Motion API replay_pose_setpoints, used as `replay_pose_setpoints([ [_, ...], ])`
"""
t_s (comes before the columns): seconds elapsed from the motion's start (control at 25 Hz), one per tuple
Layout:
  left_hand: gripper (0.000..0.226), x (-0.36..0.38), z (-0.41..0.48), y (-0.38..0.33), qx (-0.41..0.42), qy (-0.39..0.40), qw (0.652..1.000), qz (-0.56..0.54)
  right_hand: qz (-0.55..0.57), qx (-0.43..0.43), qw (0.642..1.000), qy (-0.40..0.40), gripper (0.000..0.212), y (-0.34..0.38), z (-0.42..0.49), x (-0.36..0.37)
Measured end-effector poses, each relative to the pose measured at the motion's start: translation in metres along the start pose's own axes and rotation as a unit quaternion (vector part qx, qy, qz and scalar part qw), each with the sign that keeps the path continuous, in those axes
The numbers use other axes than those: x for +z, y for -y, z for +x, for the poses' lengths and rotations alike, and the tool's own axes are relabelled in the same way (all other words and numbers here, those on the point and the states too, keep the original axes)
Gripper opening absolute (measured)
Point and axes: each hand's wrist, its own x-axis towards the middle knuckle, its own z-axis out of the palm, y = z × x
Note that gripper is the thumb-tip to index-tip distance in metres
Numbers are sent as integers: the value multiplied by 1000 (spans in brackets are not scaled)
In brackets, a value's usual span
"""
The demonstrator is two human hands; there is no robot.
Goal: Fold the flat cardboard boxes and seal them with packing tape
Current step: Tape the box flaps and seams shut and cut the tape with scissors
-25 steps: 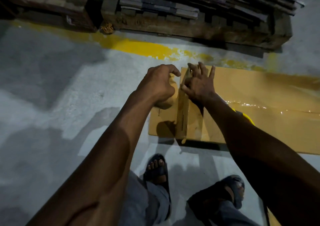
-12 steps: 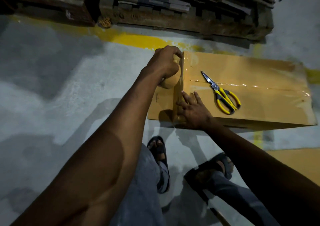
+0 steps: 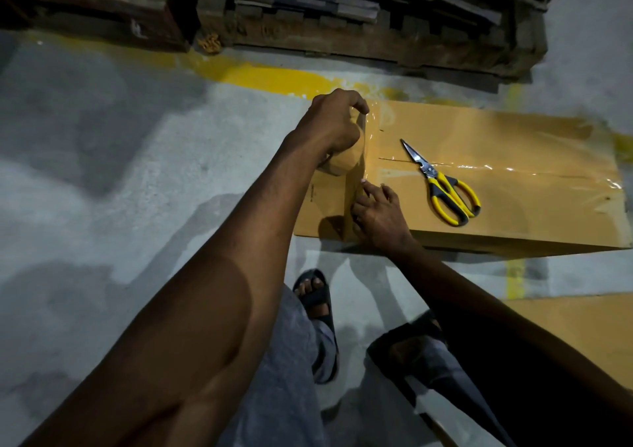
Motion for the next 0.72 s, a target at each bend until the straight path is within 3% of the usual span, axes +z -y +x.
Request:
replay_pose_setpoints([
  [0.2, 59, -1, 2, 2, -7, 2, 1000, 0, 72, 79, 994, -27, 63, 16, 4, 3],
  [0.32, 60, 0, 1, 2, -16, 7, 1000, -3, 91, 99, 990, -31, 57, 20, 10, -4],
  [0.48, 61, -4, 0, 1, -26, -6, 1000, -7, -61, 32, 997, 20, 41, 8, 20, -13],
  [0.72, 62, -13, 4, 11, -52, -32, 998, -1, -209, 34, 975, 72, 81, -21, 68, -30],
])
